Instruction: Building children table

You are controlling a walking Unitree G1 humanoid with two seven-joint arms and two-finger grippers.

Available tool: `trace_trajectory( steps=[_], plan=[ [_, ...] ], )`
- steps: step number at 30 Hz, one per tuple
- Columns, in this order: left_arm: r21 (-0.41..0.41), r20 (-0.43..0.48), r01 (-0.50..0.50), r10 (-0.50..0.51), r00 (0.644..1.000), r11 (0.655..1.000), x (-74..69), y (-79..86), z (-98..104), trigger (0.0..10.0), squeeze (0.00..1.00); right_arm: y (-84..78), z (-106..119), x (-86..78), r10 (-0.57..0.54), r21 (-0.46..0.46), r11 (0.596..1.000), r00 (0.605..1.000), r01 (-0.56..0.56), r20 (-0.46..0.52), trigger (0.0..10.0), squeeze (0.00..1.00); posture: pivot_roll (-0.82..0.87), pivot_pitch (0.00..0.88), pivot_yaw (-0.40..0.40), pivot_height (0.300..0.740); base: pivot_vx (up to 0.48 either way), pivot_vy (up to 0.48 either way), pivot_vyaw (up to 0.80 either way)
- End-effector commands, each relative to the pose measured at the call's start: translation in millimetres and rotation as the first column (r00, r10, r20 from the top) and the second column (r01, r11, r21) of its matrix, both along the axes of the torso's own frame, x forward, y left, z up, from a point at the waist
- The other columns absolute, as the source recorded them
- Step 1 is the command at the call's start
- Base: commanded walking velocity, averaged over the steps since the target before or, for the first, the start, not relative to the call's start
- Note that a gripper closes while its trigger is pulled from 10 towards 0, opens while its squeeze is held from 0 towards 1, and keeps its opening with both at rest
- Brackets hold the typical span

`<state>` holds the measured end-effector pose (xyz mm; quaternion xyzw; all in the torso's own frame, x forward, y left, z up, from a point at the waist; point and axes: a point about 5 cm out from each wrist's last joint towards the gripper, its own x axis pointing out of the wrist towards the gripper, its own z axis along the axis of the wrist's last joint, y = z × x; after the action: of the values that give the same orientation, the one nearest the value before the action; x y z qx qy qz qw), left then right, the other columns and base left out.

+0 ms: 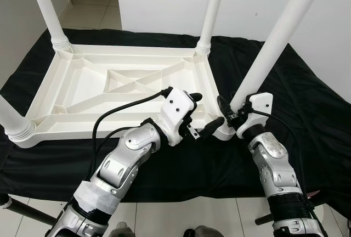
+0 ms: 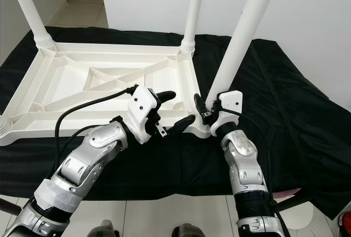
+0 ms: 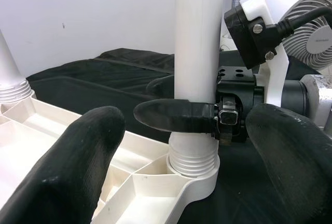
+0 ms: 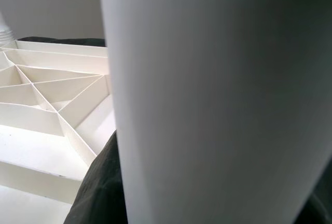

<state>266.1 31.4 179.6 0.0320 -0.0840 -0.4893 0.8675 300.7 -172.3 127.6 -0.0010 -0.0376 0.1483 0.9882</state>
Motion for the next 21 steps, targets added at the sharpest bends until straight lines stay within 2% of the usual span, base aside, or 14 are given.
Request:
trace_trajectory(
  steps=[1, 6, 9, 12, 14, 15, 17, 18, 19, 21],
  plan=[
    [0.006, 0.005, 0.055, -0.055, 0.998, 0.998, -2.7, 0.2, 1.4, 10.0, 0.00, -10.6, -46.5, -10.7, -0.062, 0.003, 0.998, 0.967, 0.065, -0.245, 10.0, 0.00, 0.08, 0.026, -0.029, 0.740, 0.000, 0.000, 0.00],
    [0.004, 0.002, 0.058, -0.058, 0.998, 0.998, -2.7, 0.5, 2.2, 10.0, 0.00, -9.2, -44.9, -10.6, -0.074, -0.004, 0.997, 0.972, 0.075, -0.223, 10.0, 0.00, 0.08, 0.030, -0.030, 0.740, 0.000, 0.000, 0.00],
    [0.009, -0.008, 0.068, -0.068, 0.998, 0.998, -3.6, 0.6, 0.9, 10.0, 0.00, -3.9, -39.3, -9.7, -0.107, 0.021, 0.993, 0.976, 0.113, -0.190, 10.0, 0.00, 0.08, 0.034, -0.031, 0.740, 0.000, 0.000, 0.00],
    [0.009, -0.028, 0.077, -0.076, 0.997, 0.997, -3.9, 0.2, -0.3, 10.0, 0.00, 3.9, -32.2, -6.1, -0.200, 0.065, 0.975, 0.966, 0.213, -0.167, 10.0, 0.00, 0.08, 0.036, -0.032, 0.740, 0.000, 0.000, 0.00],
    [0.009, -0.028, 0.077, -0.076, 0.997, 0.997, -3.9, 0.2, -0.3, 10.0, 0.00, 3.9, -32.2, -6.1, -0.200, 0.065, 0.975, 0.966, 0.213, -0.167, 10.0, 0.00, 0.08, 0.036, -0.032, 0.740, 0.000, 0.000, 0.00],
    [0.010, -0.029, 0.078, -0.077, 0.997, 0.997, -3.9, 0.0, -0.3, 10.0, 0.00, 7.2, -31.0, -4.5, -0.248, 0.075, 0.962, 0.953, 0.264, -0.173, 10.0, 0.00, 0.08, 0.036, -0.033, 0.740, 0.000, 0.000, 0.00],
    [0.010, -0.029, 0.078, -0.077, 0.997, 0.997, -3.9, 0.0, -0.3, 10.0, 0.00, 7.2, -31.0, -4.5, -0.248, 0.075, 0.962, 0.953, 0.264, -0.173, 10.0, 0.00, 0.08, 0.036, -0.033, 0.740, 0.000, 0.000, 0.00],
    [0.012, -0.029, 0.079, -0.078, 0.997, 0.997, -3.9, -0.4, -0.3, 10.0, 0.00, 11.6, -29.0, -2.5, -0.297, 0.087, 0.945, 0.938, 0.316, -0.176, 10.0, 0.00, 0.09, 0.037, -0.037, 0.740, 0.000, 0.000, 0.00],
    [0.012, -0.029, 0.079, -0.078, 0.997, 0.997, -3.9, -0.4, -0.3, 10.0, 0.00, 11.6, -29.0, -2.5, -0.297, 0.087, 0.945, 0.938, 0.316, -0.176, 10.0, 0.00, 0.09, 0.037, -0.037, 0.740, 0.000, 0.000, 0.00],
    [0.013, -0.035, 0.078, -0.078, 0.996, 0.997, -4.1, -0.5, -0.3, 10.0, 0.00, 29.7, -19.6, 3.3, -0.410, 0.113, 0.895, 0.895, 0.431, -0.175, 10.0, 0.00, 0.09, 0.038, -0.042, 0.740, 0.000, 0.000, 0.00]
  ],
)
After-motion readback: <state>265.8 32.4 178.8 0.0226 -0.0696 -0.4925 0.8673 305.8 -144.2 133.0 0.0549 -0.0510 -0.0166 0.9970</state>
